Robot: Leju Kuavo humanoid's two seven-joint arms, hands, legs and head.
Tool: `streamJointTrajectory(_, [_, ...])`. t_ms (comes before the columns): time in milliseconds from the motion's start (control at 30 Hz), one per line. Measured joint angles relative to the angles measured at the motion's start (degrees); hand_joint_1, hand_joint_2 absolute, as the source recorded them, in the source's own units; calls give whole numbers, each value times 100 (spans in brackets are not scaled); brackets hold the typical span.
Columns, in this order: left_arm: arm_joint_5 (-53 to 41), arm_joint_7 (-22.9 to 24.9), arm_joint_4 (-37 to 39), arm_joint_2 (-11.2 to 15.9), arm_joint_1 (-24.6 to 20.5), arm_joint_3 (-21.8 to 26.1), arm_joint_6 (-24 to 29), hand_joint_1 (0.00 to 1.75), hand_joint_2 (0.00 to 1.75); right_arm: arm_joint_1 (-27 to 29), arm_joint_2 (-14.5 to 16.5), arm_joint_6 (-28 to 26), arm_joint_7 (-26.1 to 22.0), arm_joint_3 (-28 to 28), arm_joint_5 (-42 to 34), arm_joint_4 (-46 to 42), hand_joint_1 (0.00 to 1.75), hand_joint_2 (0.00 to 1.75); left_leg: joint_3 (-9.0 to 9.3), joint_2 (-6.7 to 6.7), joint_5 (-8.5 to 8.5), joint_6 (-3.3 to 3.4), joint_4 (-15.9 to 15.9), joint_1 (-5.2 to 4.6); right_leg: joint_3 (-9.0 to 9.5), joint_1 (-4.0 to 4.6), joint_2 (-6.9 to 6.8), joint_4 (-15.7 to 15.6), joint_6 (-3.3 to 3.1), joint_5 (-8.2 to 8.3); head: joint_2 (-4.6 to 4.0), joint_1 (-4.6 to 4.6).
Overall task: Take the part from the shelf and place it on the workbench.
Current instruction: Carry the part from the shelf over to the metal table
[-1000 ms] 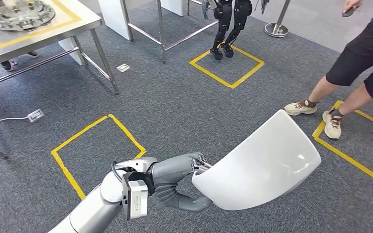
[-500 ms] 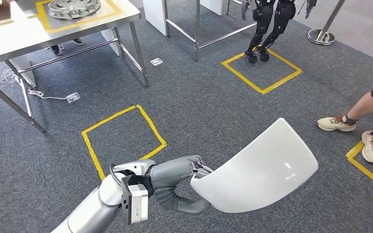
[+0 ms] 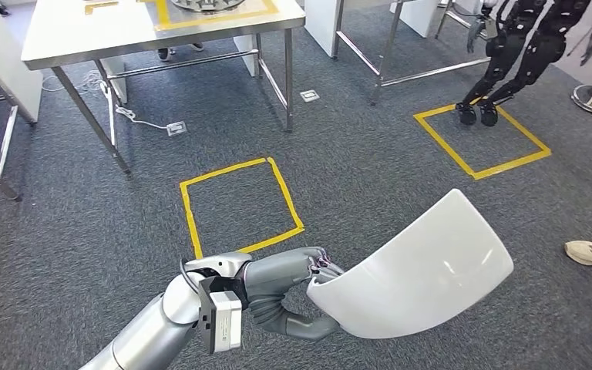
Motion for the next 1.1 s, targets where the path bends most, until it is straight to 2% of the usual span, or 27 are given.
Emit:
streamJointTrajectory(33, [0, 1, -1, -2, -2, 0, 0, 175, 175, -7, -1, 1, 1, 8, 0, 0, 0, 0, -7, -68, -3, -23, 11, -4, 157, -12, 150, -370, -11, 149, 0, 2])
streamJointTrajectory(100, [-4, 10, -7, -9, -8, -2, 0, 175, 175, -9, 0, 1, 5, 22, -1, 0, 0, 0, -48, -207, 12, -101, 18, 8, 322, -19, 369, -768, -35, 243, 0, 4])
streamJointTrajectory(133, [-6, 19, -11, -12, -9, -3, 0, 175, 175, -8, 0, 1, 8, 27, -2, 0, 0, 0, -70, -277, 29, -148, 7, 17, 330, -8, 369, -785, -54, 228, 0, 4])
streamJointTrajectory(167, [-9, 28, -17, -14, -10, -4, 0, 175, 175, -11, 2, 1, 8, 31, -2, 0, 0, 0, -92, -352, 44, -195, -7, 28, 337, -8, 299, -800, -85, 241, 0, 4])
streamJointTrajectory(200, [-11, 35, -26, -13, -8, -5, 0, 175, 175, -22, 8, 1, 7, 34, -2, 0, 0, 0, -106, -357, 40, -229, 4, 29, 350, -12, 224, -818, -121, 251, 0, 3])
streamJointTrajectory(233, [-15, 39, -36, -10, -11, -8, 0, 175, 175, -32, 11, 1, 3, 37, -2, 0, 0, 0, -140, -273, -1, -258, 68, 17, 363, -22, 152, -838, -163, 261, 0, -14])
streamJointTrajectory(267, [-20, 41, -44, -8, -18, -11, 0, 175, 175, -39, 16, 1, 1, 39, -2, 0, 0, 0, -229, -109, -113, -281, 253, 2, 376, -31, 71, -858, -202, 266, 0, -39])
streamJointTrajectory(333, [-31, 42, -52, -4, -28, -21, 0, 175, 175, -27, 19, 1, 1, 40, -2, 0, 0, 0, -559, 275, -483, -306, 955, -8, 387, -11, -98, -867, -252, 254, 0, -86])
streamJointTrajectory(367, [-38, 43, -51, -2, -27, -25, 0, 175, 175, -15, 19, 1, 2, 40, -2, 0, 0, 0, -750, 376, -651, -316, 1346, -3, 388, 1, -196, -866, -262, 248, 0, -94])
streamJointTrajectory(400, [-44, 43, -49, 2, -20, -29, 0, 175, 175, -7, 19, 1, 2, 40, -2, 0, 0, 0, -873, 419, -724, -319, 1597, 1, 389, 8, -287, -865, -266, 243, 0, -95])
streamJointTrajectory(433, [-50, 44, -48, 4, -14, -32, 0, 175, 175, -5, 19, 1, 3, 40, -2, 0, 0, 0, -888, 438, -683, -317, 1638, 2, 393, 12, -375, -863, -266, 237, 0, -96])
streamJointTrajectory(467, [-53, 44, -49, 6, -11, -33, 0, 175, 175, -11, 19, 1, 3, 40, -2, 0, 0, 0, -773, 463, -537, -307, 1431, 3, 403, 15, -454, -862, -261, 230, 0, -97])
streamJointTrajectory(500, [-54, 44, -51, 7, -11, -34, 0, 175, 175, -19, 20, 1, 2, 40, -2, 0, 0, 0, -557, 533, -340, -284, 1040, -3, 421, 19, -528, -862, -251, 219, 0, -97])
streamJointTrajectory(567, [-55, 43, -58, 4, -18, -36, 0, 175, 175, -31, 21, 2, 1, 40, -2, 0, 0, 0, -136, 797, -86, -204, 263, -38, 459, 47, -654, -854, -207, 186, 0, -95])
streamJointTrajectory(600, [-56, 43, -63, 2, -22, -36, 0, 175, 175, -36, 22, 2, 1, 40, -2, 0, 0, 0, -29, 882, -43, -166, 56, -57, 475, 62, -708, -849, -178, 171, 0, -92])
streamJointTrajectory(633, [-57, 43, -66, 1, -24, -37, 0, 175, 175, -41, 23, 2, 1, 40, -2, 0, 0, 0, -6, 904, -50, -131, -11, -75, 488, 72, -763, -850, -147, 162, 0, -89])
streamJointTrajectory(700, [-59, 43, -73, 2, -25, -38, 0, 175, 175, -63, 23, 1, 2, 41, -2, 0, 0, 0, -14, 754, -16, -74, -33, -64, 522, 65, -844, -855, -77, 145, 0, -86])
streamJointTrajectory(733, [-60, 43, -79, 1, -28, -38, 0, 175, 175, -74, 23, 2, 1, 42, -3, 0, 0, 0, -9, 684, 2, -43, -52, -47, 521, 52, -761, -810, -41, 97, 0, -81])
streamJointTrajectory(767, [-61, 43, -85, -6, -33, -39, 0, 175, 175, -81, 24, 2, 0, 42, -5, 0, 0, 0, -2, 618, 22, -13, -72, -25, 473, 42, -609, -671, -8, -7, 0, -69])
streamJointTrajectory(833, [-67, 44, -95, -22, -40, -41, 0, 175, 175, -67, 25, -3, -1, 42, -22, 0, 0, 0, -6, 482, 42, 21, -84, -2, 189, 27, -248, -39, 31, -363, 0, -35])
streamJointTrajectory(867, [-73, 49, -96, -28, -35, -43, 0, 175, 175, -52, 26, -7, -2, 42, -32, 0, 0, 0, -16, 406, 46, 29, -80, -2, -13, 26, -167, 362, 37, -534, 0, -22])
streamJointTrajectory(900, [-82, 54, -96, -30, -27, -44, 0, 175, 175, -38, 26, -10, -4, 42, -40, 0, 0, 0, -24, 321, 46, 31, -72, -2, -176, 25, -137, 666, 39, -622, 0, -16])
streamJointTrajectory(933, [-93, 63, -95, -29, -19, -46, 0, 175, 175, -28, 26, -13, -8, 42, -43, 0, 0, 0, -28, 234, 47, 30, -60, -1, -253, 22, -128, 778, 37, -592, 0, -13])
streamJointTrajectory(967, [-107, 72, -96, -28, -12, -50, 0, 175, 175, -25, 26, -17, -16, 42, -44, 0, 0, 0, -29, 148, 46, 26, -45, 1, -218, 16, -116, 653, 33, -441, 0, -9])
streamJointTrajectory(1033, [-145, 81, -99, -32, -10, -61, 3, 175, 175, -28, 26, -41, -37, 42, -52, 0, 0, 0, -28, 18, 38, 5, -13, 7, 106, -4, -40, -96, 15, -12, 0, 0])
streamJointTrajectory(1067, [-163, 82, -101, -34, -10, -66, 6, 175, 175, -37, 26, -69, -42, 42, -68, 0, 0, 0, -38, -39, 34, -20, 7, 0, 255, -4, 12, -453, -2, 127, 0, 9])
streamJointTrajectory(1100, [-178, 86, -101, -35, -9, -71, 9, 175, 175, -51, 27, -100, -37, 42, -85, 0, 0, 0, -53, -75, 35, -53, 17, -5, 348, 1, 52, -690, -25, 197, 0, 15])
